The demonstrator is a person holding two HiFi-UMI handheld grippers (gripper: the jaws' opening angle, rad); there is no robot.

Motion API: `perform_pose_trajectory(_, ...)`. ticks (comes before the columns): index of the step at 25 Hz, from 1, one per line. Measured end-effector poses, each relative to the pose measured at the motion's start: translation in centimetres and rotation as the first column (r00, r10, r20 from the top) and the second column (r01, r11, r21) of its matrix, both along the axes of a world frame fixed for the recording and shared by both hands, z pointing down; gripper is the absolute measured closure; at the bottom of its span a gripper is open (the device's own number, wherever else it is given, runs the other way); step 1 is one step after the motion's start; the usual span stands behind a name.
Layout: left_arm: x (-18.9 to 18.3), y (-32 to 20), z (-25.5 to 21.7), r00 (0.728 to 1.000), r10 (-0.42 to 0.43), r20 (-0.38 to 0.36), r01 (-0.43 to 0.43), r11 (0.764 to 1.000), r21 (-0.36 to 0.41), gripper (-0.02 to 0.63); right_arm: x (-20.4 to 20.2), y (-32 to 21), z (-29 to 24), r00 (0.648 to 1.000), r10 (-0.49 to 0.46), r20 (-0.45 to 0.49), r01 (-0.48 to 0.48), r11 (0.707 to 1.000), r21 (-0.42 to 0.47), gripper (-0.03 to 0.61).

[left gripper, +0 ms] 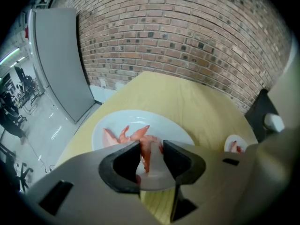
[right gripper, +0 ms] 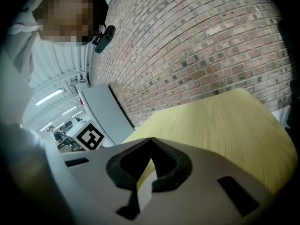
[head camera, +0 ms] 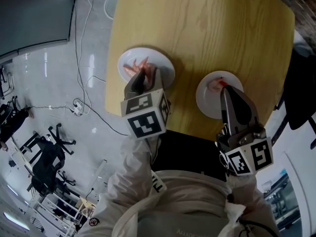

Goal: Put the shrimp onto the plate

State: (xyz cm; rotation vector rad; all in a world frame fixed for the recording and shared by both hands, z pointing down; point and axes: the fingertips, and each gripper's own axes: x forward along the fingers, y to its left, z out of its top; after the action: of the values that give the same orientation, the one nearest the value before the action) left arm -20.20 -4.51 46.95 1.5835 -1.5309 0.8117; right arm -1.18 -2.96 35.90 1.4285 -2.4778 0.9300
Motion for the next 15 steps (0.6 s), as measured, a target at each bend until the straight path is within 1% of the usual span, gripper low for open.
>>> perform_pose_trajectory(7,-0.02,-0.01,-0.24,1.000,0.019,-0.022,-0.019,0.999,0.026,0.460,-0.11,0.54,0.06,1.000,0.011,0.003,-0.011,1.000,-0.003,0.554)
perform_pose_trajectory(15,0.02,-0.02,-0.36,0.999,0.041,-0.025,-0.040,0.998,0.043,0.460,0.01,0.99,0.27,1.000,0.024,0.004,-0.024,1.000,-0.003,0.554)
